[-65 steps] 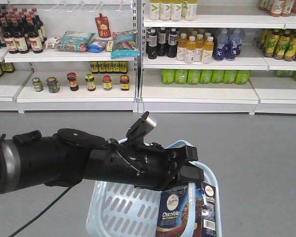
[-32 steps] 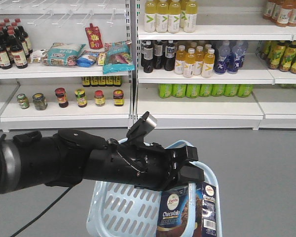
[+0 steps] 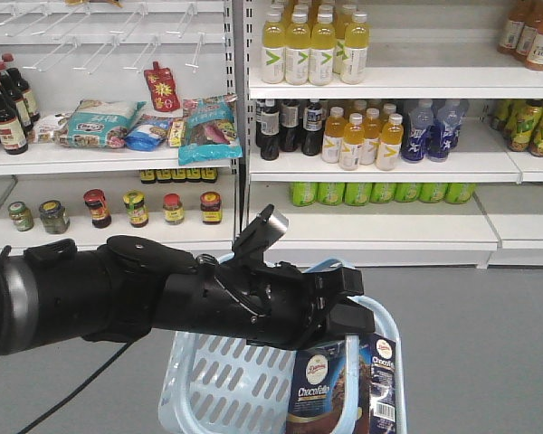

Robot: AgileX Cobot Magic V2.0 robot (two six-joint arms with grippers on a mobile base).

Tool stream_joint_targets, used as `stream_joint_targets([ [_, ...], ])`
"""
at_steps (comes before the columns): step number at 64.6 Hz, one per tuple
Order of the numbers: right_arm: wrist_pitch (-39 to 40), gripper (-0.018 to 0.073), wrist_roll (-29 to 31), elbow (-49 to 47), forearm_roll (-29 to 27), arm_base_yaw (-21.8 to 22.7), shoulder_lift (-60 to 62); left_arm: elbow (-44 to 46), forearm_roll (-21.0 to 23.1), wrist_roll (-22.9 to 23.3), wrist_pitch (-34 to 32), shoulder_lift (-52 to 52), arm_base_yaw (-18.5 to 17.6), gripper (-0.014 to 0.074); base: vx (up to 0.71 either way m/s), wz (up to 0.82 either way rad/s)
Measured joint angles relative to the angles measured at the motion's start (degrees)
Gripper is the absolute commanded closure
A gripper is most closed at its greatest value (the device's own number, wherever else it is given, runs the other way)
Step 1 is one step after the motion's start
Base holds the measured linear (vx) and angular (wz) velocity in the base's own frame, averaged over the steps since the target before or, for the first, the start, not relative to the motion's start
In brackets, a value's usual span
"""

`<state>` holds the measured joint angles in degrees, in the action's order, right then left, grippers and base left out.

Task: Left arm holds basket, right arm returns cookies
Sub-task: 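Drive along the drink shelves holding the basket in the left gripper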

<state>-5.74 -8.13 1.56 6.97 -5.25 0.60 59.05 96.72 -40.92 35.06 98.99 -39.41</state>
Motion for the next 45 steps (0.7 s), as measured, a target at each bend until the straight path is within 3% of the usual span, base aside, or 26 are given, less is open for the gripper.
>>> stream_joint_targets([
  [23,0.0,0.0567,0.0,0.0,0.0,0.0,0.0,0.0,0.0,0.0,-0.1,0.0,0.0,0.0603,0.31,-0.14],
  [45,0.0,0.0567,0.0,0.0,0.0,0.0,0.0,0.0,0.0,0.0,-0.2,0.0,0.0,0.0603,0.27,-0.48],
])
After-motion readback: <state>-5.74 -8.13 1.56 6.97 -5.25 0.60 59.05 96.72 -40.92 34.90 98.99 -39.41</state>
